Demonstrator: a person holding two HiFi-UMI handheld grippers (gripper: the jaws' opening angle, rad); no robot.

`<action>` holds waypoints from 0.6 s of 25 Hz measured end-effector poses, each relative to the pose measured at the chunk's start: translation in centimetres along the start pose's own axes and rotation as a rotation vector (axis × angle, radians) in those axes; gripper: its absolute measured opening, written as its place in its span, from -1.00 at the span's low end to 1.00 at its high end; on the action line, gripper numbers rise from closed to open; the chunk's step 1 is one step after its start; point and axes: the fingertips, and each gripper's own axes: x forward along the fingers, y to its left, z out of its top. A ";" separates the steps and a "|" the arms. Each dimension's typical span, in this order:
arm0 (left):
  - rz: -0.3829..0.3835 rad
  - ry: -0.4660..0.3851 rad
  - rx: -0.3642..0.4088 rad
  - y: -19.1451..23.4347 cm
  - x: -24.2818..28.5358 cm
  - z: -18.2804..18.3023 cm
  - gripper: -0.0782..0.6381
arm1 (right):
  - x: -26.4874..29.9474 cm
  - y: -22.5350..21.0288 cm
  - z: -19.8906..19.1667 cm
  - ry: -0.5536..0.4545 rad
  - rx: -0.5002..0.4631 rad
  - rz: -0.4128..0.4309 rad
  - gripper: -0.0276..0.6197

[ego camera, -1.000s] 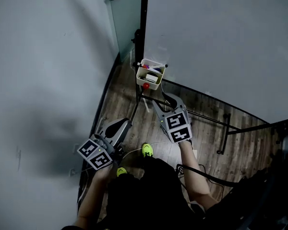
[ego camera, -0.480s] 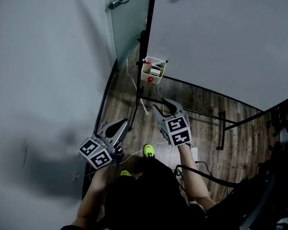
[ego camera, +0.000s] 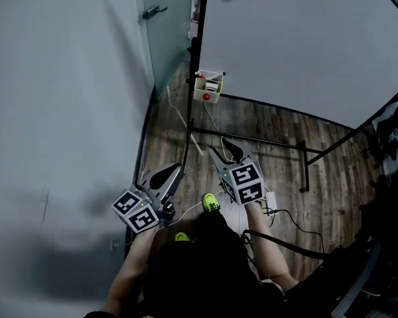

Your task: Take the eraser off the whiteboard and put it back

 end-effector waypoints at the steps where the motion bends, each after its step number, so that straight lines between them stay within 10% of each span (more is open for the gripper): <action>1: -0.005 0.006 0.000 -0.4 -0.5 -0.2 -0.73 | -0.6 0.7 -0.2 -0.004 0.012 -0.001 -0.40; 15: -0.037 0.044 -0.041 -4.1 -2.3 -2.7 -0.73 | -5.5 5.5 -2.3 -0.024 0.137 0.062 -0.44</action>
